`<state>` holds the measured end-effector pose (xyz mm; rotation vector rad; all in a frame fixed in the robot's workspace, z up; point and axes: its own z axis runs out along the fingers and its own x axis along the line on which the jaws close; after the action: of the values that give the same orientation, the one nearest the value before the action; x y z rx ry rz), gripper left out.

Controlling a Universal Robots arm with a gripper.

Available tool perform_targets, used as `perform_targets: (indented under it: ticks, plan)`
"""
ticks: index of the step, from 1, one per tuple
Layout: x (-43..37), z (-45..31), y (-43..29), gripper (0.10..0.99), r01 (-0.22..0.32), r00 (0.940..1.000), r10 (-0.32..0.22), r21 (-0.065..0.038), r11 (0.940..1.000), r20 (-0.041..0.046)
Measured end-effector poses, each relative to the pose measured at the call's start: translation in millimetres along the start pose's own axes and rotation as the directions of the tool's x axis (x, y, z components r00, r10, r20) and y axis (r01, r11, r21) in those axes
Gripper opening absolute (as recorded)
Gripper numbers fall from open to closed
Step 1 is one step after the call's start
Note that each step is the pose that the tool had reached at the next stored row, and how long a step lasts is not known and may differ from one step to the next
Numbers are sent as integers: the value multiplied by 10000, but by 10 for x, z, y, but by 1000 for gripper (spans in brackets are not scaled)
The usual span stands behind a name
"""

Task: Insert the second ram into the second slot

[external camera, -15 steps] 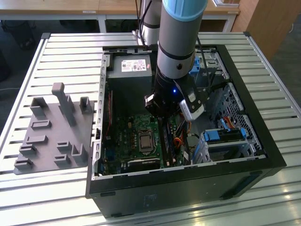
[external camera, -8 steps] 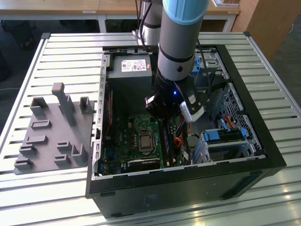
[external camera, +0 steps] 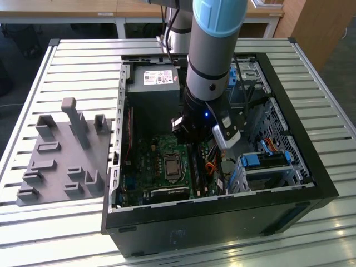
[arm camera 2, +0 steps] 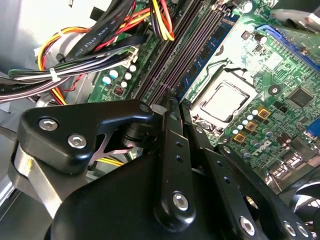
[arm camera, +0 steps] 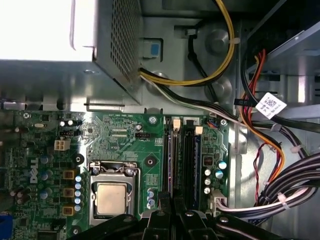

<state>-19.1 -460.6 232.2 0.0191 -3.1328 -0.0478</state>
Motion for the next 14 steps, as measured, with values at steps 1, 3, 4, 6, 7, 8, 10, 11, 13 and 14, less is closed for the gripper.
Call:
perform_targets:
  ticks: [1,3,4,6,7,8,10,11,13,14]
  plan:
    - [-2,0,0,137,2,10000,-2,-2,10000,0]
    - [-9,1,-1,137,13,10000,-13,-5,10000,0]
    - [-15,4,-4,137,15,10000,-15,-6,10000,0]
    - [-20,10,-11,137,14,10000,-14,-3,10000,-1]
    - [-23,18,-17,137,14,10000,-14,-3,10000,0]
    - [-24,28,-21,137,10,10000,-10,-6,10000,0]
    - [-31,41,-33,137,2,10000,-2,-3,10000,-1]
    - [-35,48,-36,137,-2,10000,2,-6,10000,0]
    - [-38,55,-37,137,-7,10000,7,-5,10000,0]
    - [-37,59,-37,137,-8,10000,8,-5,10000,0]
